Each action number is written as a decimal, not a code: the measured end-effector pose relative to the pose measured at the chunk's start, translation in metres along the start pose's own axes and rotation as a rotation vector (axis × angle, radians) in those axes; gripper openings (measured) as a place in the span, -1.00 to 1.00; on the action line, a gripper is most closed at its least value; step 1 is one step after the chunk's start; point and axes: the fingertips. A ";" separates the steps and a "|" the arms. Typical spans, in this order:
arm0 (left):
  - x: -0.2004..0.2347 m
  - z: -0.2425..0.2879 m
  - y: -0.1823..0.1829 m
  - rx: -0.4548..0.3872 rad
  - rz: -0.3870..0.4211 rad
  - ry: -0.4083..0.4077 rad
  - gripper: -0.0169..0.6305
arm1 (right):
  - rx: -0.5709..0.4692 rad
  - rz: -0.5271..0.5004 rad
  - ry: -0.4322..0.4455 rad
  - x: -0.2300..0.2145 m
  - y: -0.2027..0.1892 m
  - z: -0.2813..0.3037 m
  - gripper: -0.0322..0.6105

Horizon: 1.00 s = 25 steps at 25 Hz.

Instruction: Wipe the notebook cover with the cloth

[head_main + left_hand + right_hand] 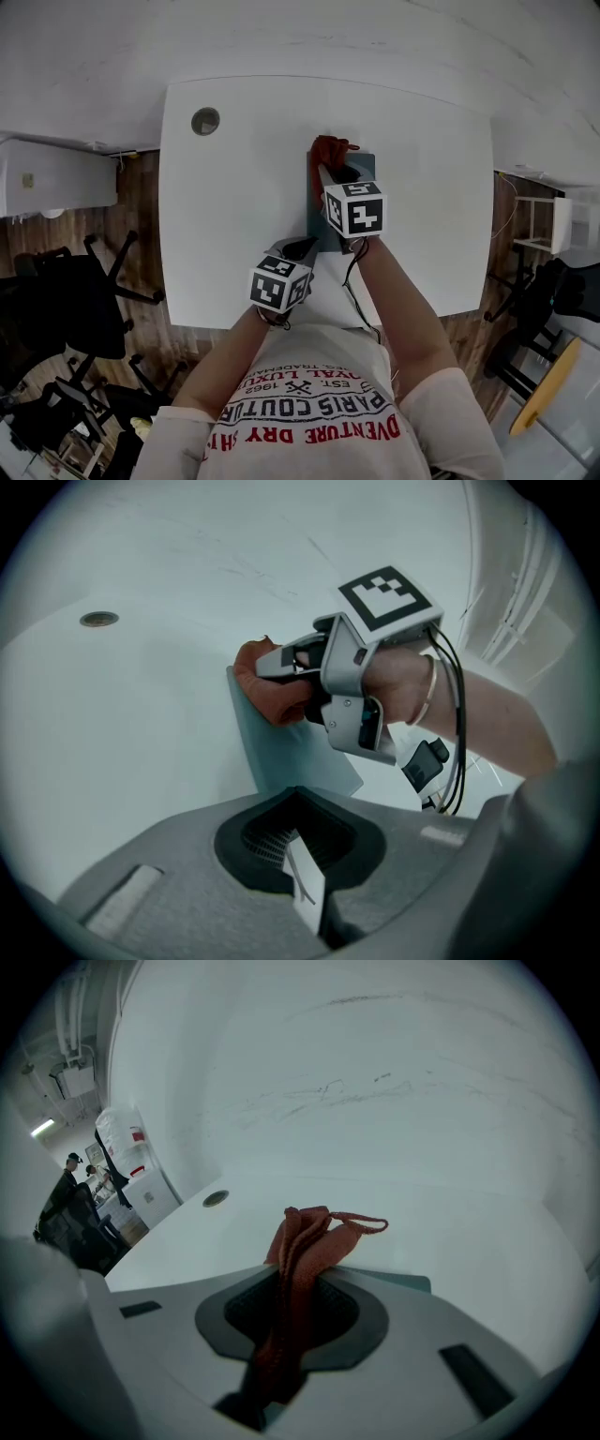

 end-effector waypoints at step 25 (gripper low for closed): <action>0.000 -0.002 0.000 -0.092 -0.027 0.080 -0.92 | 0.050 -0.012 -0.031 -0.109 -0.060 -0.052 -0.66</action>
Point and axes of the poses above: the fingertips, and each gripper's own axes: z forward along the fingers, x to its left, y out of its top, and after that the axes turned 12 degrees about -z, right-handed
